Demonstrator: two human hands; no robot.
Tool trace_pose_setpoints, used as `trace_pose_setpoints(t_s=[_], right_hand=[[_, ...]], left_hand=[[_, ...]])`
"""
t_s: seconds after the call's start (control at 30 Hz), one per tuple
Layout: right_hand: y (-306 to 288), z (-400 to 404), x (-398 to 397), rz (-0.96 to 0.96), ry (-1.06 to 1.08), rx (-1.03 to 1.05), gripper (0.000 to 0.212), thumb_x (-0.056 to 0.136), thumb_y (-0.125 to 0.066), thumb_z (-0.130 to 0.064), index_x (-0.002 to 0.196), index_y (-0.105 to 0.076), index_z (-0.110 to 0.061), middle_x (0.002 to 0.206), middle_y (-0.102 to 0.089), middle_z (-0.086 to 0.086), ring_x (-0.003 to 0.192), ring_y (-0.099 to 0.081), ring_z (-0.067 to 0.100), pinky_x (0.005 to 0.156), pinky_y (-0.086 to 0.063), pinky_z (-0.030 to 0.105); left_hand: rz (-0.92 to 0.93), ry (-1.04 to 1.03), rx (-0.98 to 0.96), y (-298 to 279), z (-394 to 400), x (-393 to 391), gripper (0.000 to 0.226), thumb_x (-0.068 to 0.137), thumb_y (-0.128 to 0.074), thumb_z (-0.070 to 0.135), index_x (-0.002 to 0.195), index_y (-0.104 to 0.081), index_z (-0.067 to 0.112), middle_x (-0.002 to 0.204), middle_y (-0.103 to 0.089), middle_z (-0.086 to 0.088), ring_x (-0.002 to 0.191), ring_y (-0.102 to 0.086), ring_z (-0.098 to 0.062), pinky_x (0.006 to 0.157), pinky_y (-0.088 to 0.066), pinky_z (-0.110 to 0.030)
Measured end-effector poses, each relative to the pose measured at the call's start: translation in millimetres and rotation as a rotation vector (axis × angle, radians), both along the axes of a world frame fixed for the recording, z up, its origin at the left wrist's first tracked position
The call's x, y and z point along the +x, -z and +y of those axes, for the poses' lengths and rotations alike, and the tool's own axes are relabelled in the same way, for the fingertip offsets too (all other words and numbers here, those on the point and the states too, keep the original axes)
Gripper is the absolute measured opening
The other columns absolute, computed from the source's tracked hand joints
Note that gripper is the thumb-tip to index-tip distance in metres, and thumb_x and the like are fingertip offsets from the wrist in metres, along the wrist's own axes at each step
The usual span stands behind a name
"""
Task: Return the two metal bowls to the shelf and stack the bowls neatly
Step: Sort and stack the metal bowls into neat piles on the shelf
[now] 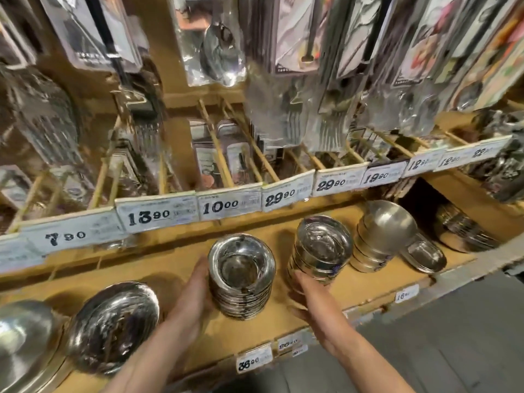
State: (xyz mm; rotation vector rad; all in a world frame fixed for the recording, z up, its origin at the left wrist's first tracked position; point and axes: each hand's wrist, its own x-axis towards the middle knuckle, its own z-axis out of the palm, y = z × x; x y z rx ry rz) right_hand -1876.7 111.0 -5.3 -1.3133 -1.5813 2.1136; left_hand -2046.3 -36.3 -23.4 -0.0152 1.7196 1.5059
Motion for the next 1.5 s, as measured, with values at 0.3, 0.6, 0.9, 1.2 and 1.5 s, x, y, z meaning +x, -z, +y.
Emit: trace_pose_setpoints(t_s=[0.3, 0.6, 0.9, 1.2, 1.5], right_hand=[[16, 6, -41, -0.025, -0.067, -0.167, 0.051, 0.101, -0.033, -0.063, 0.146, -0.041, -0.041, 0.156, -0.042, -0.006, 0.135, -0.042, 0.016, 0.102, -0.047, 0.046], [39, 9, -52, 0.037, -0.184, -0.219, 0.045, 0.091, -0.030, -0.078, 0.115, -0.060, -0.055, 0.110, -0.063, -0.029, 0.106, -0.052, -0.002, 0.104, -0.047, 0.055], [43, 2, -57, 0.039, -0.168, -0.268, 0.055, 0.093, -0.021, -0.077, 0.132, -0.047, -0.048, 0.109, -0.057, -0.024, 0.098, -0.052, -0.001, 0.100, -0.044, 0.048], [52, -6, -49, 0.031, -0.135, -0.284, 0.045, 0.095, -0.023, -0.075, 0.115, -0.056, -0.053, 0.109, -0.061, -0.023, 0.102, -0.053, 0.000, 0.098, -0.048, 0.046], [49, -20, -47, -0.008, -0.120, -0.249, 0.041, 0.096, -0.025, -0.075, 0.083, -0.063, -0.070, 0.097, -0.064, -0.027, 0.101, -0.057, 0.004, 0.105, -0.047, 0.054]], left_hand=[[-0.160, -0.013, 0.007, 4, 9, -9, 0.057, 0.091, -0.035, 0.077, 0.125, -0.060, 0.038, 0.120, -0.067, -0.001, 0.110, -0.064, -0.025, 0.091, -0.056, -0.054], [-0.200, -0.046, -0.028, 5, 10, -9, 0.070, 0.082, -0.040, 0.085, 0.114, -0.065, 0.029, 0.092, -0.078, -0.006, 0.083, -0.077, -0.028, 0.067, -0.061, -0.040], [-0.172, -0.048, 0.019, 13, 8, -9, 0.074, 0.089, -0.032, 0.079, 0.149, -0.039, 0.037, 0.145, -0.051, -0.019, 0.126, -0.054, -0.040, 0.096, -0.050, -0.063], [-0.179, -0.079, -0.011, 14, -1, -3, 0.067, 0.089, -0.034, 0.081, 0.141, -0.048, 0.041, 0.137, -0.059, -0.012, 0.120, -0.058, -0.034, 0.096, -0.049, -0.060], [-0.183, -0.121, -0.020, 14, -16, 6, 0.051, 0.089, -0.036, 0.079, 0.132, -0.047, 0.053, 0.127, -0.062, -0.003, 0.114, -0.061, -0.031, 0.075, -0.056, -0.047]])
